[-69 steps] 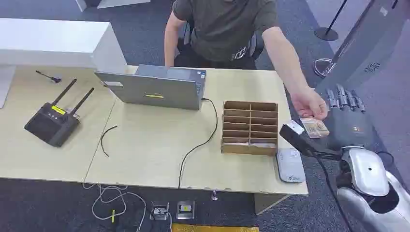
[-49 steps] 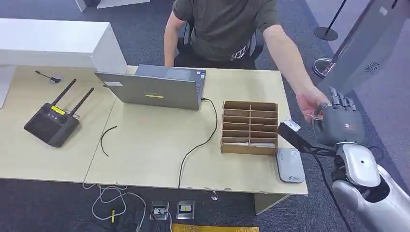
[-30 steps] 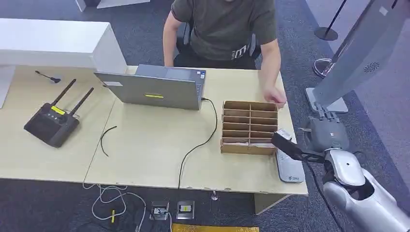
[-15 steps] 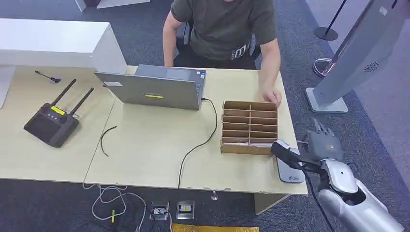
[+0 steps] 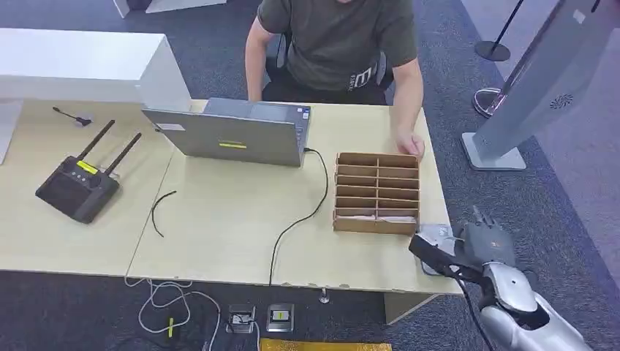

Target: Pass the card to the sensor for recognition and then transmit it.

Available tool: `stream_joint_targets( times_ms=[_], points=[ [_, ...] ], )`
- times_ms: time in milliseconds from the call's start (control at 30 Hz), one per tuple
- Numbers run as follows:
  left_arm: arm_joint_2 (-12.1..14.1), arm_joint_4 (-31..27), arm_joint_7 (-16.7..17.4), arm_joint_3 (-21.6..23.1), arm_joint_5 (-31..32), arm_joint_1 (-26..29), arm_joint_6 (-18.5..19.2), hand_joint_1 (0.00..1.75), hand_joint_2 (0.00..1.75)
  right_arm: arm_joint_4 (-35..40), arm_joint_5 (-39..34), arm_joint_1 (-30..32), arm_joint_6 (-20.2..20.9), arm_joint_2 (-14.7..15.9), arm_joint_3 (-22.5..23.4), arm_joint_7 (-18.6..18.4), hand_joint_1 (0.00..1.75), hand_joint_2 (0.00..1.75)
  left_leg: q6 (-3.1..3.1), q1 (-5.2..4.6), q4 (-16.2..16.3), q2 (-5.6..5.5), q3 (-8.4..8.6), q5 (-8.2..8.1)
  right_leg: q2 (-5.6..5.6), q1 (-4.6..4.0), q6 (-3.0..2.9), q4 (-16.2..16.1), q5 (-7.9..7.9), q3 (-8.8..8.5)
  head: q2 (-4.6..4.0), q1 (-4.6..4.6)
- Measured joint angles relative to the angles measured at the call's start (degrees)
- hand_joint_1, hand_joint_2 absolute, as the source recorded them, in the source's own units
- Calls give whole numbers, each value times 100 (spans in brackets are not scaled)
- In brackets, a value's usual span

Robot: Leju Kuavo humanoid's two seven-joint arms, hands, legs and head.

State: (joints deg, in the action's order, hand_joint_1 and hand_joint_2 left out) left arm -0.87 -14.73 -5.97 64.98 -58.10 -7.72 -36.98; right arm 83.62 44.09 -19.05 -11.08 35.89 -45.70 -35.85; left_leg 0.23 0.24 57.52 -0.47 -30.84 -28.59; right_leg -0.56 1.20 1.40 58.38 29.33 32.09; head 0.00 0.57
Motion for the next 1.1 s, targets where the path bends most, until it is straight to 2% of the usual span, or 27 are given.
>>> stream_joint_targets(
  times_ms=[900,1100],
  points=[
    [37,0,4,-31,7,21,2,0,0,0,-72,-10,181,-72,-398,33,175,175,0,1,0,0,3,0,-1,-1,0,0,0,-4,0,-2],
    [48,-7,20,-31,11,29,-4,0,0,0,-197,5,77,-72,-450,-48,175,175,0,1,0,1,7,0,0,-1,0,0,0,-7,0,-2]
  ],
)
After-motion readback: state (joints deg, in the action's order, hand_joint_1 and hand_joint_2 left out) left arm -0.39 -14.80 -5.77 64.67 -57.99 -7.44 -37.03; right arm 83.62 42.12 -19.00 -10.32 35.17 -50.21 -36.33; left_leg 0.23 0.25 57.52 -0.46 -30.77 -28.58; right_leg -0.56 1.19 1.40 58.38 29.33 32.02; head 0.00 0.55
